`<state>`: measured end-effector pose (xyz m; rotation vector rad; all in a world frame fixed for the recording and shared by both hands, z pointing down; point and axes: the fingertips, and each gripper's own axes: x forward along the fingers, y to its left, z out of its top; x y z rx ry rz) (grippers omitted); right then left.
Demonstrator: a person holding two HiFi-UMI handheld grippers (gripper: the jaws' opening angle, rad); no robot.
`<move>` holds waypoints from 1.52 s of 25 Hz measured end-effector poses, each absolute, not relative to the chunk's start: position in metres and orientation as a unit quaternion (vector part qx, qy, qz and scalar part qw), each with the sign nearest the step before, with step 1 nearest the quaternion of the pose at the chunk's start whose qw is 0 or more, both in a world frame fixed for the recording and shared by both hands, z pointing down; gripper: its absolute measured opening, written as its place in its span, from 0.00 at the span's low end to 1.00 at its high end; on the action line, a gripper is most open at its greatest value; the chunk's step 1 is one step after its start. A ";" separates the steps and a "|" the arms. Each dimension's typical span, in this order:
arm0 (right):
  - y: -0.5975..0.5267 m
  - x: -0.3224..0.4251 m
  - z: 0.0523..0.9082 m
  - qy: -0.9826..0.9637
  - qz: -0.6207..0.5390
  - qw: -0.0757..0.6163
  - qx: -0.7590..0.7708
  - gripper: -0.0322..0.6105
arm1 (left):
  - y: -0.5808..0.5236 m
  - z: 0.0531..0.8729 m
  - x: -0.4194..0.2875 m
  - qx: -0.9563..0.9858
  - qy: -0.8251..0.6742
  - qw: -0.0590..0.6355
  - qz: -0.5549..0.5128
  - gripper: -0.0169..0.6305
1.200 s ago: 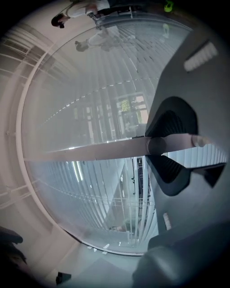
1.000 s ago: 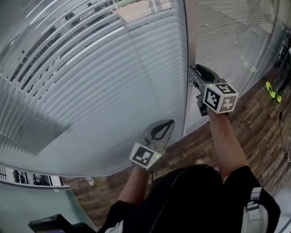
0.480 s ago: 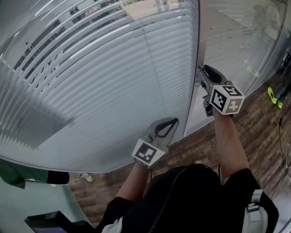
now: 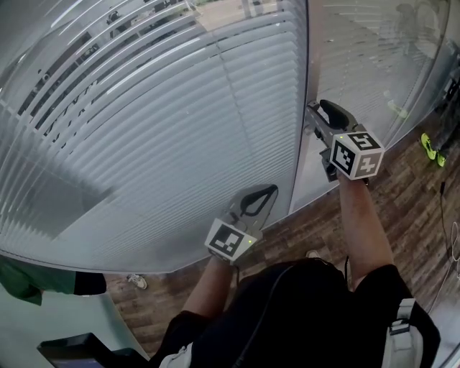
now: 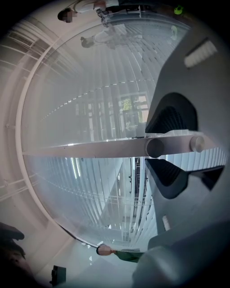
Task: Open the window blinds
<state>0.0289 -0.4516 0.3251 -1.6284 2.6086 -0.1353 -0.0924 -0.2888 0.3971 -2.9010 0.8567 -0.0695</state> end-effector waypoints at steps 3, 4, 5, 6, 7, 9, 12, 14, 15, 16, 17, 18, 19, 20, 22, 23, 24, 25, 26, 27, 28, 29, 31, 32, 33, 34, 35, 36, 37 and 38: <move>-0.447 0.029 0.325 0.855 -0.030 0.037 -0.516 0.34 | -0.294 0.397 -0.093 -0.956 0.287 0.059 -0.017 0.03; -0.444 0.029 0.324 0.859 -0.021 0.042 -0.509 0.34 | -0.296 0.396 -0.093 -0.955 0.289 0.058 -0.016 0.03; -0.439 0.028 0.322 0.864 -0.010 0.049 -0.501 0.33 | -0.297 0.395 -0.092 -0.955 0.290 0.056 -0.014 0.03; -0.433 0.028 0.322 0.870 0.002 0.055 -0.490 0.31 | -0.298 0.395 -0.091 -0.955 0.290 0.055 -0.011 0.03; -0.425 0.030 0.322 0.876 0.013 0.059 -0.478 0.31 | -0.299 0.396 -0.089 -0.955 0.290 0.056 -0.006 0.03; -0.409 0.034 0.323 0.889 0.034 0.067 -0.451 0.22 | -0.302 0.399 -0.083 -0.954 0.292 0.061 0.001 0.03; -0.385 0.035 0.332 0.908 0.047 0.072 -0.411 0.15 | -0.307 0.399 -0.074 -0.954 0.294 0.062 0.004 0.03; -0.370 0.032 0.344 0.918 0.052 0.061 -0.389 0.13 | -0.307 0.397 -0.068 -0.955 0.293 0.049 0.000 0.03; -0.362 0.030 0.351 0.922 0.052 0.054 -0.379 0.13 | -0.307 0.397 -0.066 -0.955 0.294 0.045 0.000 0.03; -0.355 0.029 0.358 0.927 0.052 0.048 -0.369 0.13 | -0.308 0.398 -0.064 -0.955 0.295 0.043 0.000 0.03; -0.348 0.029 0.364 0.930 0.052 0.044 -0.360 0.13 | -0.310 0.398 -0.062 -0.954 0.296 0.042 0.001 0.03; -0.342 0.029 0.371 0.933 0.052 0.041 -0.353 0.13 | -0.311 0.399 -0.060 -0.954 0.297 0.041 0.001 0.03; -0.336 0.030 0.376 0.936 0.053 0.038 -0.347 0.13 | -0.312 0.399 -0.058 -0.954 0.298 0.041 0.001 0.03; -0.331 0.031 0.381 0.937 0.053 0.038 -0.343 0.13 | -0.313 0.400 -0.056 -0.953 0.300 0.040 0.000 0.03; -0.325 0.033 0.384 0.938 0.049 0.046 -0.341 0.11 | -0.314 0.402 -0.054 -0.952 0.303 0.038 -0.001 0.03; -0.323 0.036 0.387 0.937 0.045 0.051 -0.342 0.10 | -0.315 0.403 -0.053 -0.952 0.305 0.036 -0.003 0.03; -0.321 0.038 0.391 0.937 0.039 0.050 -0.344 0.09 | -0.315 0.405 -0.052 -0.951 0.307 0.033 -0.004 0.03; -0.318 0.040 0.398 0.938 0.033 0.044 -0.344 0.07 | -0.315 0.407 -0.052 -0.950 0.309 0.030 -0.006 0.03; -0.314 0.042 0.403 0.939 0.027 0.040 -0.341 0.07 | -0.315 0.408 -0.052 -0.950 0.311 0.028 -0.007 0.03; -0.311 0.043 0.407 0.940 0.024 0.040 -0.338 0.06 | -0.314 0.410 -0.052 -0.949 0.313 0.027 -0.009 0.03; -0.310 0.045 0.408 0.940 0.022 0.041 -0.337 0.06 | -0.314 0.411 -0.051 -0.949 0.315 0.026 -0.011 0.03; -0.309 0.046 0.409 0.940 0.022 0.045 -0.337 0.06 | -0.314 0.412 -0.051 -0.948 0.316 0.026 -0.013 0.03; -0.308 0.049 0.412 0.940 0.022 0.049 -0.337 0.06 | -0.313 0.415 -0.050 -0.948 0.317 0.024 -0.016 0.03; -0.308 0.049 0.414 0.940 0.022 0.049 -0.337 0.06 | -0.313 0.417 -0.049 -0.948 0.317 0.024 -0.016 0.03; -0.308 0.049 0.415 0.940 0.021 0.048 -0.337 0.06 | -0.313 0.417 -0.049 -0.948 0.318 0.023 -0.016 0.03; -0.308 0.049 0.416 0.941 0.021 0.048 -0.335 0.06 | -0.313 0.418 -0.049 -0.947 0.319 0.023 -0.016 0.03; -0.308 0.049 0.415 0.941 0.022 0.050 -0.333 0.06 | -0.313 0.417 -0.048 -0.947 0.320 0.023 -0.016 0.03; -0.308 0.049 0.414 0.942 0.025 0.053 -0.332 0.06 | -0.312 0.417 -0.048 -0.947 0.320 0.022 -0.017 0.03; -0.308 0.050 0.412 0.941 0.027 0.056 -0.332 0.06 | -0.311 0.417 -0.047 -0.947 0.321 0.022 -0.018 0.03; -0.309 0.050 0.411 0.941 0.027 0.055 -0.334 0.06 | -0.310 0.417 -0.047 -0.946 0.321 0.023 -0.019 0.03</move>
